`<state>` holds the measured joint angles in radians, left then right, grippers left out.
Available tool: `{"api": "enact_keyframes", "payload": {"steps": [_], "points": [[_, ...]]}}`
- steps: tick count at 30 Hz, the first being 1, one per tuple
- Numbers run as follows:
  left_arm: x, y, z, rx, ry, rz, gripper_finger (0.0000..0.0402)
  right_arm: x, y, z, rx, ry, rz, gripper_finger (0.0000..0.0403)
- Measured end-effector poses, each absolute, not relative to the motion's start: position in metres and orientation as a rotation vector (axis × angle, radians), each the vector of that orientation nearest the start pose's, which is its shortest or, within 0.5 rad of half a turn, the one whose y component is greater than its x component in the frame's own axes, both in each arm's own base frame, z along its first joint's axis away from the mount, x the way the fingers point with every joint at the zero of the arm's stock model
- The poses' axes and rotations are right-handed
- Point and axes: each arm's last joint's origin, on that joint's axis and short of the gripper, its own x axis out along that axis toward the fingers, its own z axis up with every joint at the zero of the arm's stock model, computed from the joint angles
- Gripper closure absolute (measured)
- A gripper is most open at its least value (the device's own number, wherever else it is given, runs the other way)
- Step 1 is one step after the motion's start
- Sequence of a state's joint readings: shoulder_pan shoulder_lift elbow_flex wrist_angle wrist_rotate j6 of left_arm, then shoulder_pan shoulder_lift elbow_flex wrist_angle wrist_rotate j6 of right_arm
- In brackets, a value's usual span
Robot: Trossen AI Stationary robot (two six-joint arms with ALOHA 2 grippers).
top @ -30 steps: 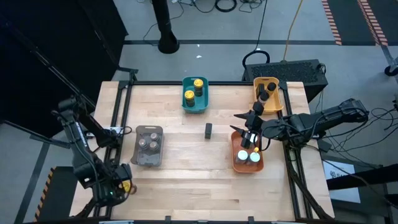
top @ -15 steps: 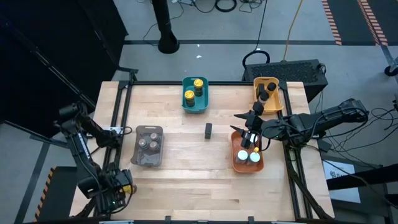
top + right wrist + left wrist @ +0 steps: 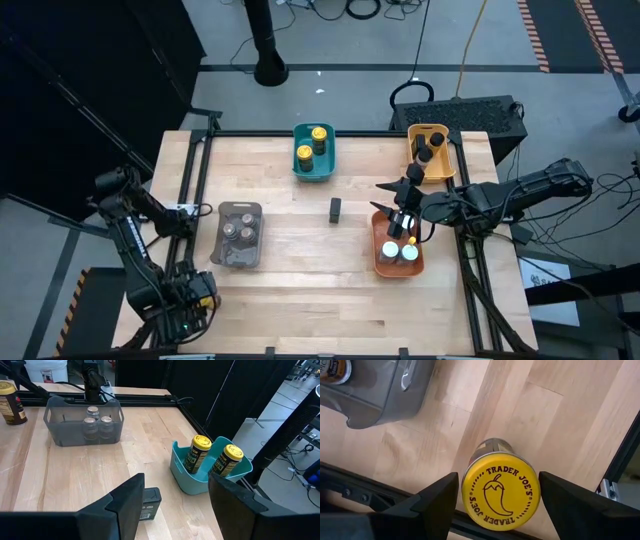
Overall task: Sort spices by type
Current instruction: Put the yellow seasoning bottle into the blue bin
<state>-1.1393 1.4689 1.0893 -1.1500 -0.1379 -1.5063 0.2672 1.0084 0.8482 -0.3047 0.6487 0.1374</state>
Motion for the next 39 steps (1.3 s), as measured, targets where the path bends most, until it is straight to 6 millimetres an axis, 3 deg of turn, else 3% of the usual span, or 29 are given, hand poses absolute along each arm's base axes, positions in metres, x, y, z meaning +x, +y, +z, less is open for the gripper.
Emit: {"api": "enact_keyframes", "payload": {"steps": [14,20,34,39], "points": [[0.109,-0.229,0.211,-0.287,1.417,0.280,0.0125,0.209,0.039,0.306,-0.073,0.392,-0.402,0.0200],[0.110,-0.232,0.207,-0.257,1.453,0.267,0.0168,0.209,0.039,0.306,-0.073,0.393,-0.402,0.0200],[0.110,-0.233,0.207,-0.274,1.459,0.264,0.0168,0.209,0.040,0.306,-0.063,0.397,-0.378,0.0200],[0.116,-0.242,0.227,-0.324,1.464,0.183,0.0168,0.209,0.040,0.306,-0.060,0.396,-0.378,0.0200]]}}
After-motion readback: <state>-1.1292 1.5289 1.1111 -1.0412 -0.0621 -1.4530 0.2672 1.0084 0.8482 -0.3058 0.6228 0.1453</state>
